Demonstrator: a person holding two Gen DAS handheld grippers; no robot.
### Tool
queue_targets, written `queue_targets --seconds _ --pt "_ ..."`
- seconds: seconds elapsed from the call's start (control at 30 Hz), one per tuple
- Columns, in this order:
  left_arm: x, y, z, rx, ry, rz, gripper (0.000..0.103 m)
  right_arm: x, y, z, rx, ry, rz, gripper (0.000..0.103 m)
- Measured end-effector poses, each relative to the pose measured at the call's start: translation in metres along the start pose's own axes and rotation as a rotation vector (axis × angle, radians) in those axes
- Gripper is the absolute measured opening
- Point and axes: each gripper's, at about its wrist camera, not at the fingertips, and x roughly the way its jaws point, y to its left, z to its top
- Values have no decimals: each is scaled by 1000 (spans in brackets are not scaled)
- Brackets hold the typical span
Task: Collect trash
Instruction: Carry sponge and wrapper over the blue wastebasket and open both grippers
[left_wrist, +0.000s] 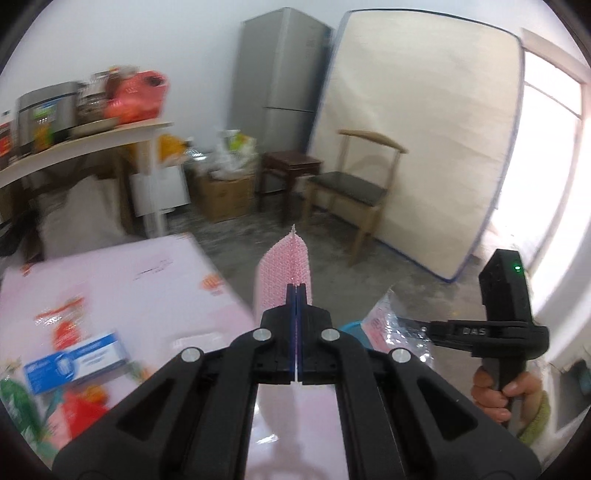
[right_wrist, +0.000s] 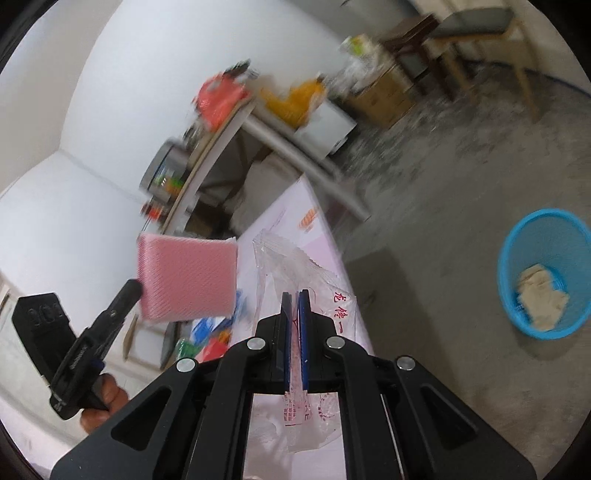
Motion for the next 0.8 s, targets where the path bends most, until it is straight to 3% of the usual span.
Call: queue_targets --seconds 0.17,0.3,0.5,0.63,0.67,0.7,0.73,0.77,0.8 --pt "55 -55 9 37 64 -140 0 -40 -53 12 76 -87 -124 4" --pt "126 -92 2 33 203 -230 0 -42 -114 18 180 -80 -210 4" --pt "230 -128 -25 52 414 -244 0 -11 -202 24 302 -8 -311 5" --pt "281 -144 -42 68 491 -273 0 16 -244 36 318 37 -385 8" --pt "291 -148 -45 53 513 -295 1 21 -255 39 318 48 -398 14" --pt "303 -151 -50 31 539 -305 11 27 -268 41 321 54 -439 19" --pt "312 -152 -55 19 555 -300 23 32 -277 42 315 61 -465 32" --pt "316 -150 -58 17 561 -296 26 37 -288 42 306 70 -488 40" --pt "321 -148 -60 16 569 -289 26 40 -293 41 304 75 -506 43"
